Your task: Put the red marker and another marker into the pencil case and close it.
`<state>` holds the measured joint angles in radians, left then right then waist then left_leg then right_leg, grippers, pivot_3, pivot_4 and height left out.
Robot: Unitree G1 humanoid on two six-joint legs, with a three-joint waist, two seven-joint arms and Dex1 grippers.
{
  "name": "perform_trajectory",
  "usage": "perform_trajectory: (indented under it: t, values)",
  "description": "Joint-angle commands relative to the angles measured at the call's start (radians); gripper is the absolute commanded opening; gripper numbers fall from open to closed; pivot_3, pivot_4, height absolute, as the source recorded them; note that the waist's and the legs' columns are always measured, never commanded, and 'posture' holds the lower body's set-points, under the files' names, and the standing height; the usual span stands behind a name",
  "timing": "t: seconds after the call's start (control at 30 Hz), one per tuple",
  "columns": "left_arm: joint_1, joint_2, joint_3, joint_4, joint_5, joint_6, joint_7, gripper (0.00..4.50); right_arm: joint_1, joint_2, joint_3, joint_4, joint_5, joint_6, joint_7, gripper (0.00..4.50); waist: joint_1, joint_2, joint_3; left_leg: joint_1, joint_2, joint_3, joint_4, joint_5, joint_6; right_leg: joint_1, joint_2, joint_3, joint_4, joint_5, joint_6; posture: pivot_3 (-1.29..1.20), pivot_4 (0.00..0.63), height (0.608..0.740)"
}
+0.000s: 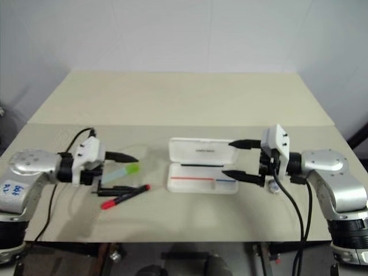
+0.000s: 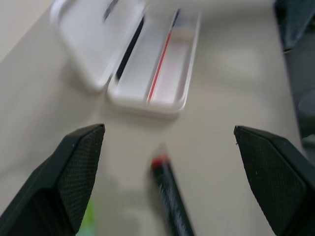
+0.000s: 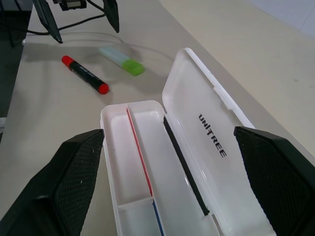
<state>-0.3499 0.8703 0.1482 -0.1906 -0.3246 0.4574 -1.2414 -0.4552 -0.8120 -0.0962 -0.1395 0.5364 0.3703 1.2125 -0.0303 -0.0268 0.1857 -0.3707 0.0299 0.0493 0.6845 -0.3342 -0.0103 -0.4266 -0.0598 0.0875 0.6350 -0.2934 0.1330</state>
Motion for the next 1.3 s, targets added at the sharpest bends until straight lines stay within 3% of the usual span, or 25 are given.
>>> perform_trajectory:
  t: [0.03, 0.3, 0.53, 1.03, 1.3]
  values:
    - [0.04, 0.025, 0.038, 0.028, 0.009, -0.06, 0.026, 4.47, -0.036, 0.011, -0.008, -0.033, 0.039, 0.007, 0.01, 4.5, 0.0, 0.0, 0.0, 0.0, 0.0, 0.0, 0.0, 0.0, 0.0, 0.0, 0.0, 0.0, 0.0, 0.0, 0.0, 0.0, 0.15, 0.74]
    - [0.161, 0.023, 0.046, 0.062, 0.034, -0.142, 0.092, 4.47, -0.044, 0.015, -0.016, -0.15, 0.141, 0.068, 0.016, 4.5, 0.001, 0.0, 0.0, -0.001, 0.001, -0.001, -0.002, 0.0, 0.001, 0.0, -0.001, -0.002, 0.0, 0.0, -0.001, 0.0, 0.15, 0.74]
    - [0.205, 0.02, -0.003, 0.006, 0.055, -0.111, 0.15, 4.47, -0.007, -0.004, -0.011, -0.153, 0.105, 0.036, 0.036, 4.5, 0.001, 0.0, 0.0, -0.001, 0.0, -0.001, -0.002, -0.001, 0.001, 0.0, -0.002, -0.002, -0.003, 0.0, -0.001, 0.0, 0.15, 0.74]
    - [0.085, 0.05, -0.205, -0.098, 0.147, 0.151, 0.255, 4.47, 0.068, 0.018, -0.026, -0.197, 0.09, 0.021, -0.029, 4.5, 0.001, 0.0, 0.0, -0.001, 0.0, -0.001, -0.002, -0.001, 0.001, 0.0, -0.001, -0.002, -0.003, 0.0, -0.001, 0.0, 0.15, 0.74]
    - [0.102, 0.045, -0.241, -0.14, 0.15, 0.194, 0.275, 4.47, 0.091, 0.02, -0.037, -0.226, 0.097, 0.021, -0.068, 4.5, 0.002, 0.0, 0.0, -0.001, 0.0, -0.001, -0.002, -0.001, 0.001, 0.0, -0.001, -0.002, -0.004, 0.0, -0.001, 0.0, 0.15, 0.74]
